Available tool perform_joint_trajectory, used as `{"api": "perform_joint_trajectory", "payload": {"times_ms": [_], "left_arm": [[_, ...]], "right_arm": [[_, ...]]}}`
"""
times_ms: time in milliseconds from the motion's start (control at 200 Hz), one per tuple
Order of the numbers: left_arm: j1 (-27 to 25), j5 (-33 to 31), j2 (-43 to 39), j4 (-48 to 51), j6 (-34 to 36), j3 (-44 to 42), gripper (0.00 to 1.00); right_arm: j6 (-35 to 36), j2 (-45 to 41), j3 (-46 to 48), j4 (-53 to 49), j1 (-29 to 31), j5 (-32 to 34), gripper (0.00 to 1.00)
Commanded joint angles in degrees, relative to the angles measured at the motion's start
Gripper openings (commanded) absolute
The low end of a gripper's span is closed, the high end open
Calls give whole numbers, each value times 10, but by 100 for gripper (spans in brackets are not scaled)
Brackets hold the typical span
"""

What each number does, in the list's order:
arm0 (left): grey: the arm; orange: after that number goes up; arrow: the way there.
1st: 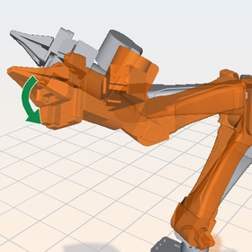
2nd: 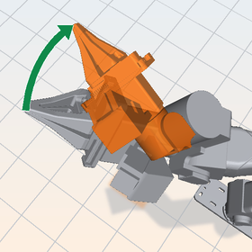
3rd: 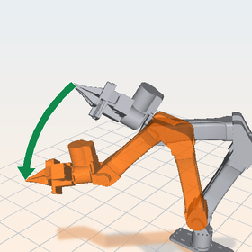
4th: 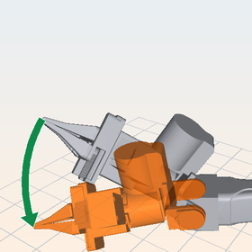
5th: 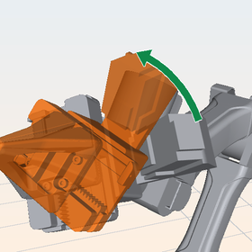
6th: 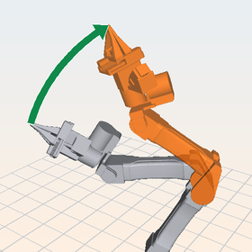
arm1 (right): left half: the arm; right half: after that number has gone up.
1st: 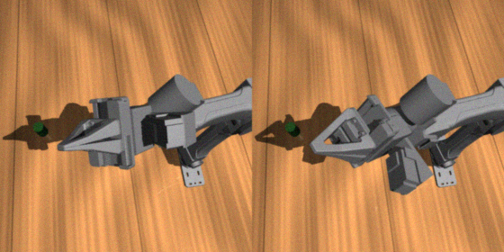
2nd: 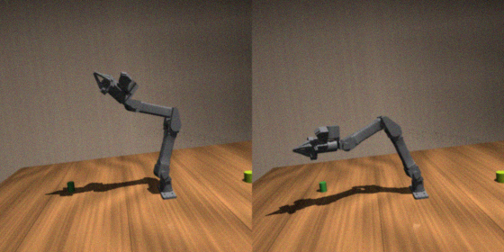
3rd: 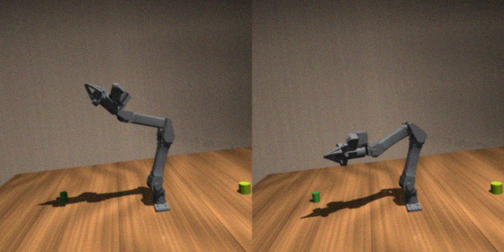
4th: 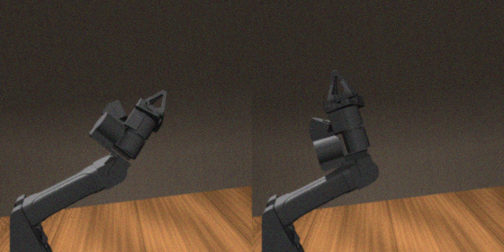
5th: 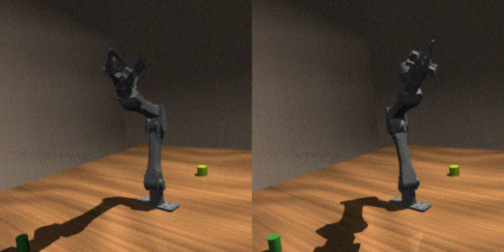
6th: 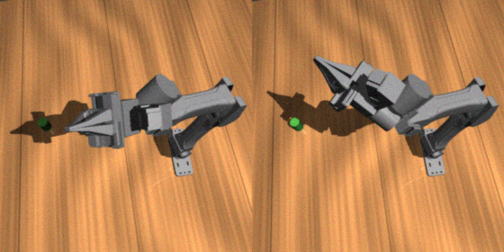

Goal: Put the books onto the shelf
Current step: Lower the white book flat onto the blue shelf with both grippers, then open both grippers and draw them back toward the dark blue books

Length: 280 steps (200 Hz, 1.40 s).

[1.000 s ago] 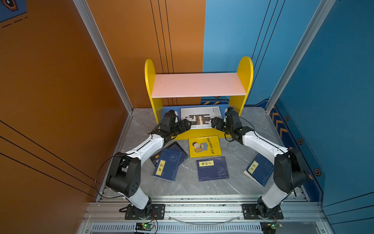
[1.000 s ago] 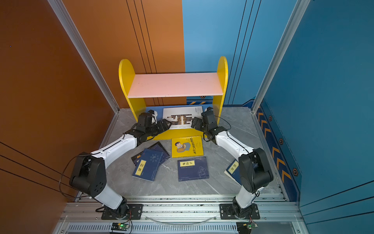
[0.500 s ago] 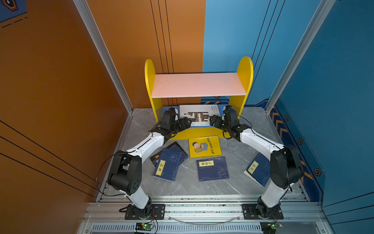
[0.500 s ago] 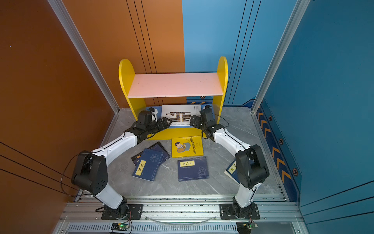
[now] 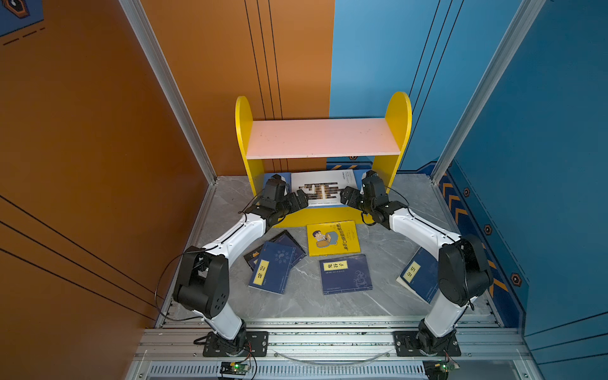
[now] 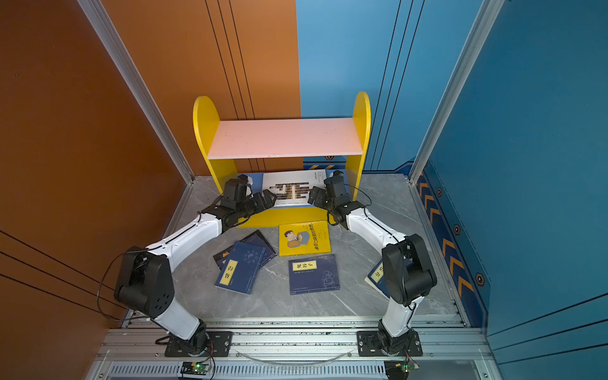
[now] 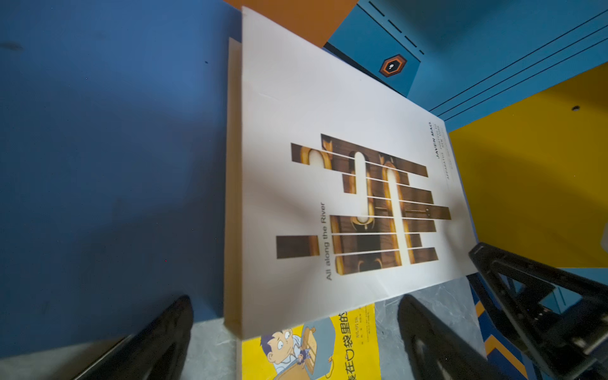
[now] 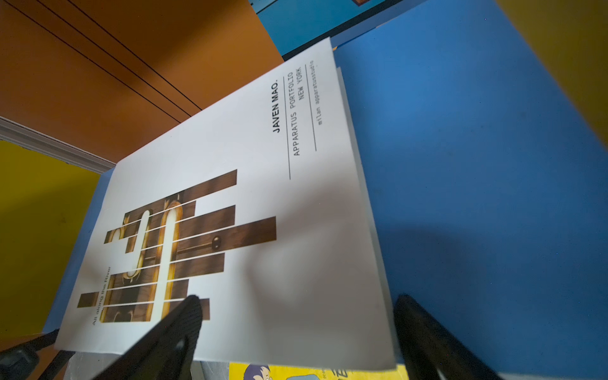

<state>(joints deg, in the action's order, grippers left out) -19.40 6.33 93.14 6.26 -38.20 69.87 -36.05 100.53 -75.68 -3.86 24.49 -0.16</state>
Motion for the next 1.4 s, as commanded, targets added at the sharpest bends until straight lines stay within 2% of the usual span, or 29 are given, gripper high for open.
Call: {"api": "perform_joint_trajectory", "payload": {"times_ms": [0,195,426,611,831,981,1152,1397], "left_arm": [[5,-32,-17,39,26,-2,98],[7,21,-13,-5,49,-1,98],[-1,21,-28,-22,54,-17,98],[-13,23,-88,-45,65,-75,98],[-63,14,-182,-40,75,-159,98],[-123,-25,-232,8,71,-198,98],[-194,-37,-275,15,47,-272,99],[-264,-31,-244,17,29,-327,96]], "right_arm": [[-9,5,-4,-10,2,7,93],[-8,6,-10,-11,2,2,94],[11,-14,-3,-16,5,0,94],[46,-75,28,-46,18,25,96],[57,-163,91,-94,48,53,96],[8,-233,161,-118,88,78,96],[-54,-290,242,-150,145,112,96],[-159,-343,358,-151,190,106,96]]}}
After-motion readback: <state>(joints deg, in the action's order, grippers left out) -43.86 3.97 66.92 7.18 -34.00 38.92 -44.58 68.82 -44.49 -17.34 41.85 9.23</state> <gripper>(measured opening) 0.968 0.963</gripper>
